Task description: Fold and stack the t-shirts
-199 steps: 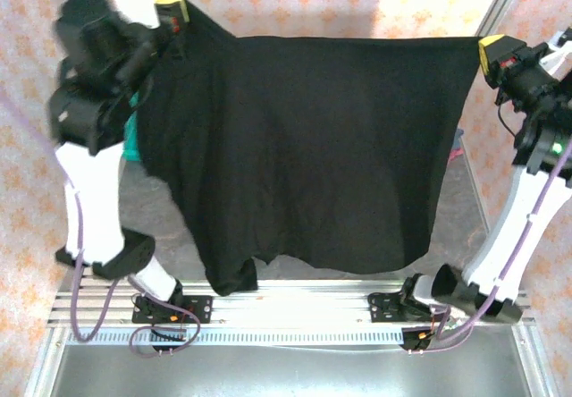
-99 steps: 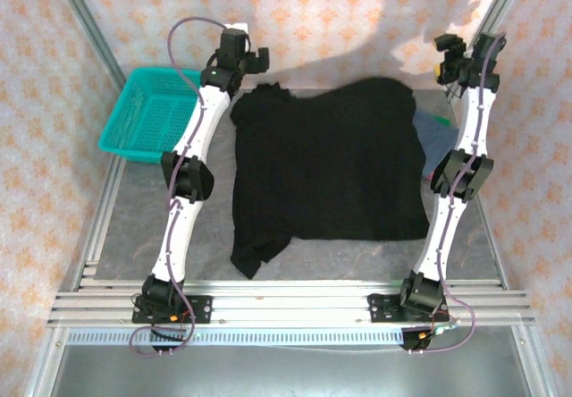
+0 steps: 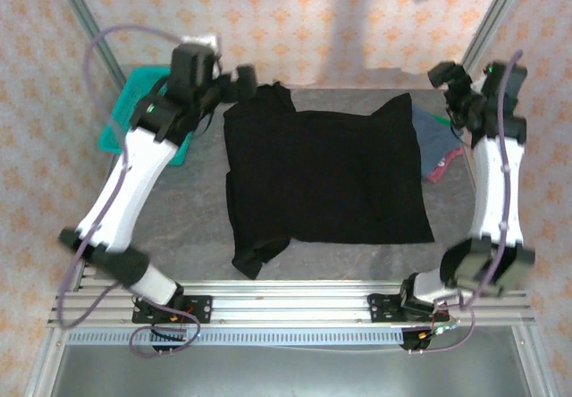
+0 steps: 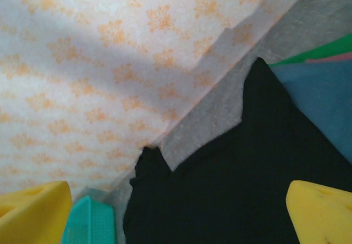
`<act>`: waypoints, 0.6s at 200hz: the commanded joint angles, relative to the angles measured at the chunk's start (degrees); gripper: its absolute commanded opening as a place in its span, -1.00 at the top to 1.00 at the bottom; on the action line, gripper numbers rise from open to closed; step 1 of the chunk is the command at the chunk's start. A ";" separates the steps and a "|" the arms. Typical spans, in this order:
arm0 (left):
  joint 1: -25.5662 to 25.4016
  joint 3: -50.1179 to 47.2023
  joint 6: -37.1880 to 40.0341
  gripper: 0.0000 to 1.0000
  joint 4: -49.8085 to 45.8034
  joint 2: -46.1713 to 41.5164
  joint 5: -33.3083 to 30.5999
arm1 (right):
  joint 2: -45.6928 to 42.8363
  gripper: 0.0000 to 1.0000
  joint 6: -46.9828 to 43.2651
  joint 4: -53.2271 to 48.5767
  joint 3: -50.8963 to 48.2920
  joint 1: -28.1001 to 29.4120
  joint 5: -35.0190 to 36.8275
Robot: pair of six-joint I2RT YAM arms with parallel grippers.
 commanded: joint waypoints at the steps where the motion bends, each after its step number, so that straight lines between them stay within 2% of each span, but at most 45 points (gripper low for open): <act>1: 0.93 -17.90 -9.54 -1.00 -5.05 -2.56 4.06 | -6.32 -0.99 -4.04 -5.02 -13.16 0.01 0.64; 27: 0.83 -33.09 -16.78 -1.00 -5.95 -8.13 8.31 | -14.66 -0.98 -3.40 -9.85 -26.66 -0.02 0.06; 55: 1.00 -44.98 -21.72 -0.94 -4.77 -10.26 4.67 | -19.83 -0.94 -2.59 -11.30 -38.97 0.01 0.72; 83: 1.93 -50.24 -25.21 -0.87 -2.21 -10.10 1.18 | -22.60 -0.93 -3.21 -9.68 -44.78 0.08 1.06; 120: 7.30 -53.06 -26.06 -0.65 3.16 -8.53 0.48 | -22.58 -0.93 -3.20 -8.24 -47.94 -0.03 -0.53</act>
